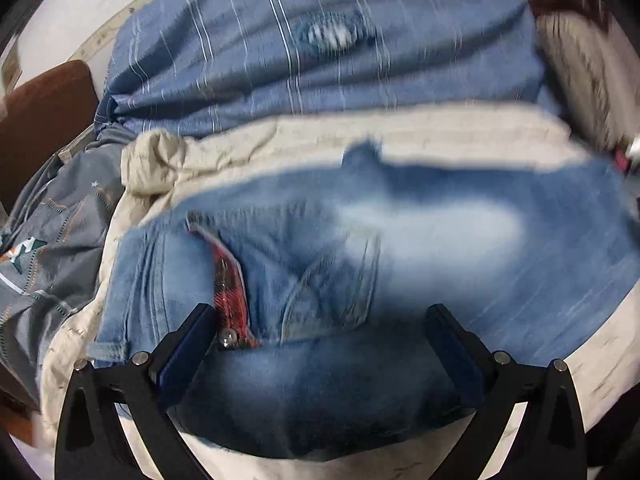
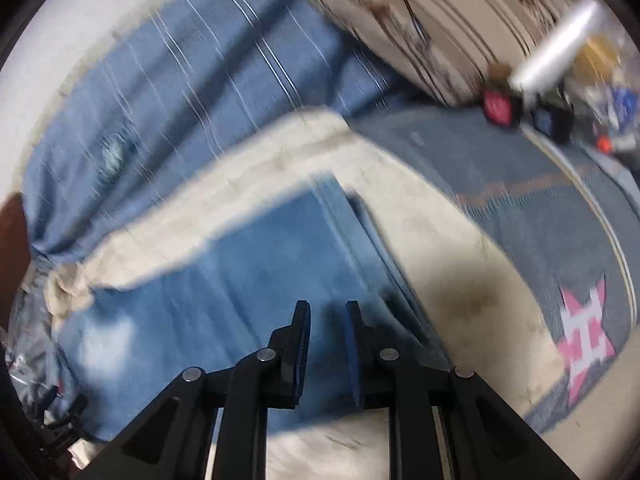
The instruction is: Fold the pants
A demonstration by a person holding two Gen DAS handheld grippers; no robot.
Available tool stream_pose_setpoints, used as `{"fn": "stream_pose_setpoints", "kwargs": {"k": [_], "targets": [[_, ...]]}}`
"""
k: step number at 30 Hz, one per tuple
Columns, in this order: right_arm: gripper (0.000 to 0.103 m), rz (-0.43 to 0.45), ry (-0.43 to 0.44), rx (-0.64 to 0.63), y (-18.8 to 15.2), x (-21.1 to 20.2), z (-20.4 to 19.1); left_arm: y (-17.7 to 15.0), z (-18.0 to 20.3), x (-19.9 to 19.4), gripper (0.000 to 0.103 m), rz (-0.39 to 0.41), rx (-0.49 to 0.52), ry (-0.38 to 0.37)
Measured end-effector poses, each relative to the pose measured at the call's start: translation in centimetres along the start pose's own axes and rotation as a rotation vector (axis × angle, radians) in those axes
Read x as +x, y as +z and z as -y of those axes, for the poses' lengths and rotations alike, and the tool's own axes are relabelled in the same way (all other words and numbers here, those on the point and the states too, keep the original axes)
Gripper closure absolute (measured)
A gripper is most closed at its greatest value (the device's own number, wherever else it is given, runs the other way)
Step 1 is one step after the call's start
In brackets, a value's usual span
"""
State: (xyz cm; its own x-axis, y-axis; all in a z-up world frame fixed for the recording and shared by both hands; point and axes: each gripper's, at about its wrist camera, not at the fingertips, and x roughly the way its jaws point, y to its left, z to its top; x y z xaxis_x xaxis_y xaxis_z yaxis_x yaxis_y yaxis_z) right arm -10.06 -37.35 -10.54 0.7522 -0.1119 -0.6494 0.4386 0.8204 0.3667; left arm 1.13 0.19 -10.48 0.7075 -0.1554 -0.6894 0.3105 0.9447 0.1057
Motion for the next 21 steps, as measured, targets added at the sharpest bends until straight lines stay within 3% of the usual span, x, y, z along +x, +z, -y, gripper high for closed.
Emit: {"fn": "stream_pose_setpoints", "kwargs": {"k": [2,4,8,11,13,14,18,21], "targets": [[0.083,0.055,0.042,-0.051,1.5,0.0,-1.7,1.0,-0.2,-0.8,0.0,0.048,-0.03,-0.035],[0.083,0.041,0.063,-0.071,3.0,2.0,-2.9,2.5,0.7,-0.4,0.0,0.06,-0.029,-0.022],[0.083,-0.096,0.062,-0.022,3.8,7.7,-2.8,4.0,2.4,1.9,0.0,0.043,-0.006,-0.001],[0.083,-0.194,-0.019,-0.007,3.5,11.4,-1.7,3.1,3.5,4.1,0.0,-0.021,0.036,0.008],[0.083,-0.17,0.007,0.032,3.9,11.1,-1.2,2.5,3.9,5.9,0.0,-0.101,0.054,0.035],[0.083,-0.161,0.015,0.038,3.9,10.7,-1.2,2.5,3.9,6.1,0.0,-0.102,0.048,0.036],[0.083,-0.063,0.068,0.014,3.2,7.6,-2.2,3.3,4.2,2.6,0.0,0.078,0.079,0.048],[0.083,0.018,0.114,-0.025,2.4,4.6,-3.3,3.5,4.3,0.5,0.0,0.162,0.08,0.028]]}}
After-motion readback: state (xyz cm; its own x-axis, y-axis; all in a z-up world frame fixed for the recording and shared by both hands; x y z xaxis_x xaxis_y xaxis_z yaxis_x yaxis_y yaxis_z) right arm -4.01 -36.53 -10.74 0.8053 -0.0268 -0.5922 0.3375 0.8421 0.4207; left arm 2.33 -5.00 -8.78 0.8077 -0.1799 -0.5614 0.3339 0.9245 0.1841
